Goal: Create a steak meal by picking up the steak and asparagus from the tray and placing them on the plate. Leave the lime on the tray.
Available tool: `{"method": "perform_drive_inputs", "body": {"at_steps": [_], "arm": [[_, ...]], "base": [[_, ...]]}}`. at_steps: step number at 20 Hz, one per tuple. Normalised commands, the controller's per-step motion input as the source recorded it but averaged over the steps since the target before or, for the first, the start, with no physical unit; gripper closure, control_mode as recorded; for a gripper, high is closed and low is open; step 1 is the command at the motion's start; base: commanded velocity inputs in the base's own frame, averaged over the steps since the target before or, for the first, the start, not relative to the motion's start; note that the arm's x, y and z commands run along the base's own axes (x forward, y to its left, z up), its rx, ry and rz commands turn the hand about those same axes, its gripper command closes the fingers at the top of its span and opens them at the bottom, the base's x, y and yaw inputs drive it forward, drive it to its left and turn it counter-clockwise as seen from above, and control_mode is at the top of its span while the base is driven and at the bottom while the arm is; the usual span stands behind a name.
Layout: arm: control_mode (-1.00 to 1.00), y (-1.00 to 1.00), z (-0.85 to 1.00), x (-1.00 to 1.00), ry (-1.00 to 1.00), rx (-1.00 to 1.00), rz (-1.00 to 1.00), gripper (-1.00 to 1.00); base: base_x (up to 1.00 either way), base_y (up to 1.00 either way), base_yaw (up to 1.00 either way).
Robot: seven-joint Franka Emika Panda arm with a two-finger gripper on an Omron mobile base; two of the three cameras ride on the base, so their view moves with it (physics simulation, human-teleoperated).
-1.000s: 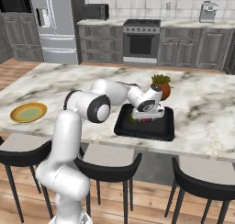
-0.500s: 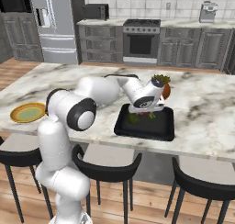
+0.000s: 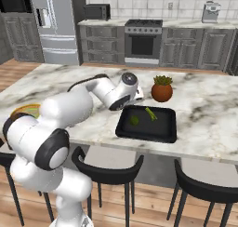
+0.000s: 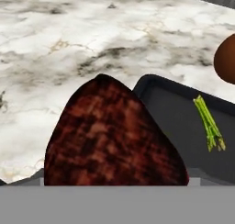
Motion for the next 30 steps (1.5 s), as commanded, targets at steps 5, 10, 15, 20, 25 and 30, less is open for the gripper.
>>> {"method": "perform_drive_inputs", "body": {"at_steps": [5, 10, 15, 20, 25, 30], "arm": [[-1.0, 1.0, 0.51, -0.32, 0.0, -0.02, 0.0, 1.0], [-1.0, 1.0, 0.32, -0.26, 0.02, -0.01, 0.0, 1.0], [-1.0, 1.0, 0.04, -0.15, 0.11, -0.01, 0.01, 1.0], [-1.0, 1.0, 0.0, -0.07, 0.13, 0.0, 0.02, 1.0], [-1.0, 1.0, 0.0, -0.05, 0.15, 0.0, 0.01, 1.0], [-1.0, 1.0, -0.01, -0.05, 0.15, 0.0, 0.02, 1.0]], "base": [[0.0, 0.0, 0.0], [0.0, 0.0, 0.0], [0.0, 0.0, 0.0], [0.0, 0.0, 0.0], [0.0, 0.0, 0.0], [0.0, 0.0, 0.0]]}}
